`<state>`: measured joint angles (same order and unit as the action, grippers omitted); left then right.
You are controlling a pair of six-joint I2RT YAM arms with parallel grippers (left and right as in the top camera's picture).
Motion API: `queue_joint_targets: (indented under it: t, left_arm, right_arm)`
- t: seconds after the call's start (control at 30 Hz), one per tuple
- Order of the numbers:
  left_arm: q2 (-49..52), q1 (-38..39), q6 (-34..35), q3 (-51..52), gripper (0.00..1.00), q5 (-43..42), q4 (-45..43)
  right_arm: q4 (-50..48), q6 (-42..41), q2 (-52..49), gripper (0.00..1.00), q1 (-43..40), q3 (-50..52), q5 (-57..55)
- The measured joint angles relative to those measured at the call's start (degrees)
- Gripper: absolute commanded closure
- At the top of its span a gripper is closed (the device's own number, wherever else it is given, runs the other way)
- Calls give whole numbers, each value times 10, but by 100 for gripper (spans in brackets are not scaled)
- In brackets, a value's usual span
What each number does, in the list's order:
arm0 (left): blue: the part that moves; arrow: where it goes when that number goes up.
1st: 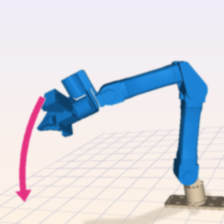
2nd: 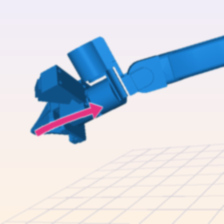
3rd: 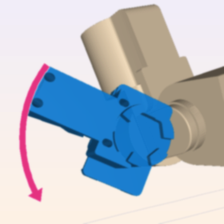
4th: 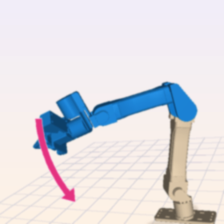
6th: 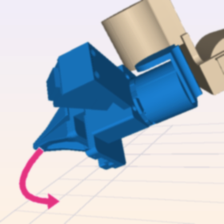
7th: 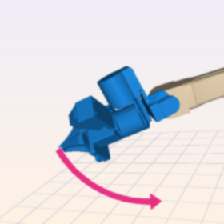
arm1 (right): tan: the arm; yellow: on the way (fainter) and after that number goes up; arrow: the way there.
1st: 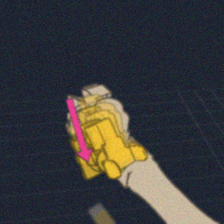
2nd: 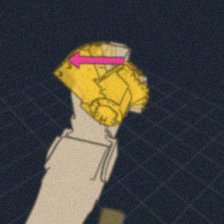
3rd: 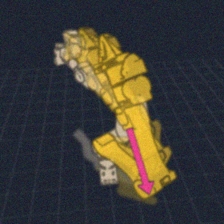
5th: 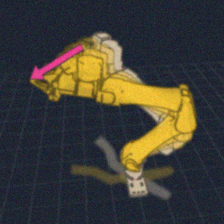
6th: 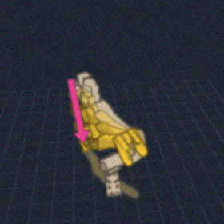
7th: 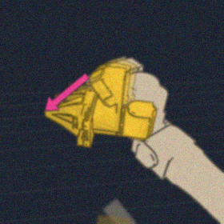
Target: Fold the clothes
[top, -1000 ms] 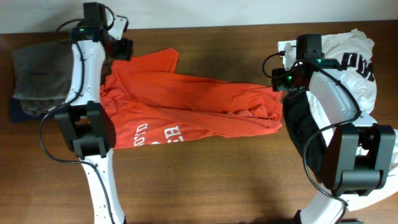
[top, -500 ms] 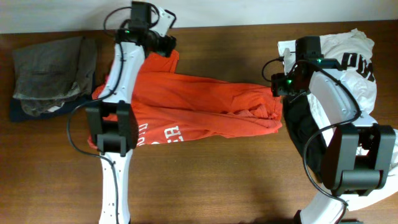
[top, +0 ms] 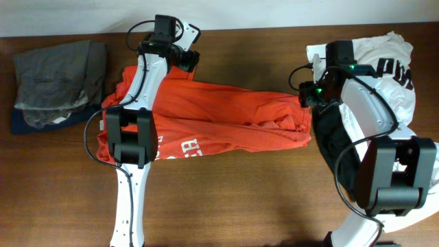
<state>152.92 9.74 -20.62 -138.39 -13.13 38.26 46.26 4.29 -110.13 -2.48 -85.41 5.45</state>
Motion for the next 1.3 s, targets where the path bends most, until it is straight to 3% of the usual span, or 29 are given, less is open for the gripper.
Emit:
queue_joint_targets:
  t: [0.13, 0.2, 0.3, 0.47, 0.73, 1.07, 1.3]
  left_arm:
    - [3, 0, 0, 0, 34, 0, -4]
    - [8, 0, 0, 0, 41, 0, -4]
    - [16, 0, 0, 0, 67, 0, -4]
    - [23, 0, -8, 0, 98, 0, -10]
    - [25, -1, 7, -18, 100, 12, 2]
    - [32, -9, 26, -257, 100, 56, 176]
    - [31, -8, 27, -305, 100, 62, 229]
  right_arm:
    - [0, 0, 0, 34, 0, 0, 0]
    - [0, 0, 0, 33, 0, 0, 0]
    - [0, 0, 0, 34, 0, 0, 0]
    - [-4, 0, 0, 34, 0, 0, 2]
    - [-31, 0, 0, 33, 0, 0, 2]
    - [-93, 0, -8, 33, 0, 0, 4]
    - [-109, 0, -67, 33, 0, -1, 8]
